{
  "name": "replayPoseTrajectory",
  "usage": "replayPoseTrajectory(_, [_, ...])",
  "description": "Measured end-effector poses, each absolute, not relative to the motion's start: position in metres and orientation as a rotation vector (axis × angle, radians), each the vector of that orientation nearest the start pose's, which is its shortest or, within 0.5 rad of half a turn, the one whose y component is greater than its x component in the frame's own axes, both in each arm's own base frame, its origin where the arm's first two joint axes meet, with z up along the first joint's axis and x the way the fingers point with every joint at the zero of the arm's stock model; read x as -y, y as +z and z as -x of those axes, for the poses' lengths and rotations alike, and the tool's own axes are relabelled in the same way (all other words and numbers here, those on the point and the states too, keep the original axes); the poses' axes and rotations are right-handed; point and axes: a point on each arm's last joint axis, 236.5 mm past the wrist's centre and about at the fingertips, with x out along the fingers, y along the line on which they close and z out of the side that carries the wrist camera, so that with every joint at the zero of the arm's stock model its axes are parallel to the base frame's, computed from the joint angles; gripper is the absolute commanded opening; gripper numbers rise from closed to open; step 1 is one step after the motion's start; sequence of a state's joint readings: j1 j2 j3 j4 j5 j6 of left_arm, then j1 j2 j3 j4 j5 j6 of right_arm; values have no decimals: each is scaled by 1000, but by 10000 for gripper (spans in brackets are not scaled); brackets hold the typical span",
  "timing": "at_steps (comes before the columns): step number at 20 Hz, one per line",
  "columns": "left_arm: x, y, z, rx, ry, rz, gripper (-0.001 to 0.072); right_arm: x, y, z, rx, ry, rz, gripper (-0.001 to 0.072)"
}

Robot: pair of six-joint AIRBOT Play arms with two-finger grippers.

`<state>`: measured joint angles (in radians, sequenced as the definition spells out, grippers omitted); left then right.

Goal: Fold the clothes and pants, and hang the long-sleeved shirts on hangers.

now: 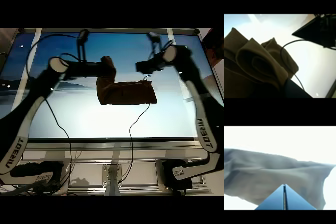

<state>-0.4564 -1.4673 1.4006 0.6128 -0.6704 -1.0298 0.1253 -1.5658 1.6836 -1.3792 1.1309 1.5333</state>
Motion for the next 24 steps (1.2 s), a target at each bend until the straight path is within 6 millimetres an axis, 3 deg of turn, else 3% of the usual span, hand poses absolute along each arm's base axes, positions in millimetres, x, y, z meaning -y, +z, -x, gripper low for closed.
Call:
replayPoseTrajectory(4, [407,140,-429,-547,-865,288,17,-3,120,-489,-1000,70,-117,11])
replayPoseTrajectory(6, [433,126,-422,-532,-860,281,18,29,124,-478,-1017,10,-146,11])
replayPoseTrajectory(9, [465,94,-409,-546,-857,274,18,61,125,-466,-1036,-50,-177,11])
replayPoseTrajectory(11, [481,78,-405,-561,-839,308,23,71,124,-462,-1046,-71,-187,11])
replayPoseTrajectory(12, [488,70,-403,-568,-830,321,182,74,124,-461,-1049,-76,-190,12])
replayPoseTrajectory(13, [492,64,-402,-574,-824,329,481,76,123,-460,-1052,-80,-193,38])
replayPoseTrajectory(14, [496,60,-401,-577,-818,338,714,78,121,-460,-1056,-83,-196,132])
replayPoseTrajectory(15, [498,58,-401,-576,-812,345,697,79,120,-459,-1063,-84,-198,238])
replayPoseTrajectory(16, [499,57,-402,-574,-806,350,698,79,118,-459,-1067,-85,-201,291])
replayPoseTrajectory(19, [493,68,-410,-551,-790,369,698,81,105,-460,-1096,-73,-185,301])
replayPoseTrajectory(22, [474,92,-429,-504,-759,398,698,79,76,-455,-1174,-33,-158,314])
replayPoseTrajectory(24, [456,112,-444,-466,-731,419,698,65,52,-450,-1234,57,-166,123])
